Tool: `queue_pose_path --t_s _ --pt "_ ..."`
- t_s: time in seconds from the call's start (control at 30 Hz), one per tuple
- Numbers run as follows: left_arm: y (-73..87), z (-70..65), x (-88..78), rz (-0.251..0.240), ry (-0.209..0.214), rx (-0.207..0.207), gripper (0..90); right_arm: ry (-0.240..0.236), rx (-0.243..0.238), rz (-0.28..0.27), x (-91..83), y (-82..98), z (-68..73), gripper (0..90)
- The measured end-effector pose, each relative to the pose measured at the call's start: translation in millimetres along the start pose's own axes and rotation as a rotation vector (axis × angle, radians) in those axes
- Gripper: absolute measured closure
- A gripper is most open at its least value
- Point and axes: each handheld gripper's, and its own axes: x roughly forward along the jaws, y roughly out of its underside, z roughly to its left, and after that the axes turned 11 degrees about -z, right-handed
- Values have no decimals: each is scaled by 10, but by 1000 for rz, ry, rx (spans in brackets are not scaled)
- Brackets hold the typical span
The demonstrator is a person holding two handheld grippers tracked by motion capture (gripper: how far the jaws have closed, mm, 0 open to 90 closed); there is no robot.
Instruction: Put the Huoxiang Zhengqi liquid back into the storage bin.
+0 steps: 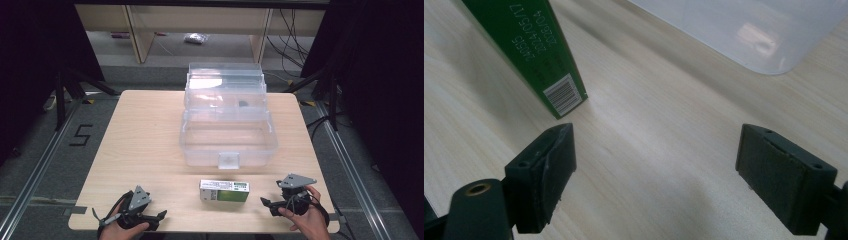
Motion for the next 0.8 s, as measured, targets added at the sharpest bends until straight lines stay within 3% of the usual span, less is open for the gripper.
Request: queue_pose_path --t_s 0.1,0.17,0.23,0.37,0.47,0.53,0.6,0.8 --pt "2 -8 11 -13 -4 -16 164 -7 -40 0 -1 -11 -27 172" --pt "1 -2 -1 0 2 1 165 -11 -24 7 -2 -7 -13 174" --pt "0 1 -3 2 8 -2 165 -24 -64 20 -6 -27 -27 192" --pt "4 1 2 -1 1 -4 165 -38 -80 24 -12 -42 -18 191" --pt "5 -9 8 -12 0 -20 165 -36 -74 36 -37 -62 17 190" --pt "6 0 3 -1 1 -5 165 -46 -92 41 -52 -83 36 190" --pt "8 -8 7 -9 4 -22 165 -56 -109 28 -63 -103 61 190" --pt "13 8 8 2 -11 -15 165 -64 -153 37 -83 -176 131 192"
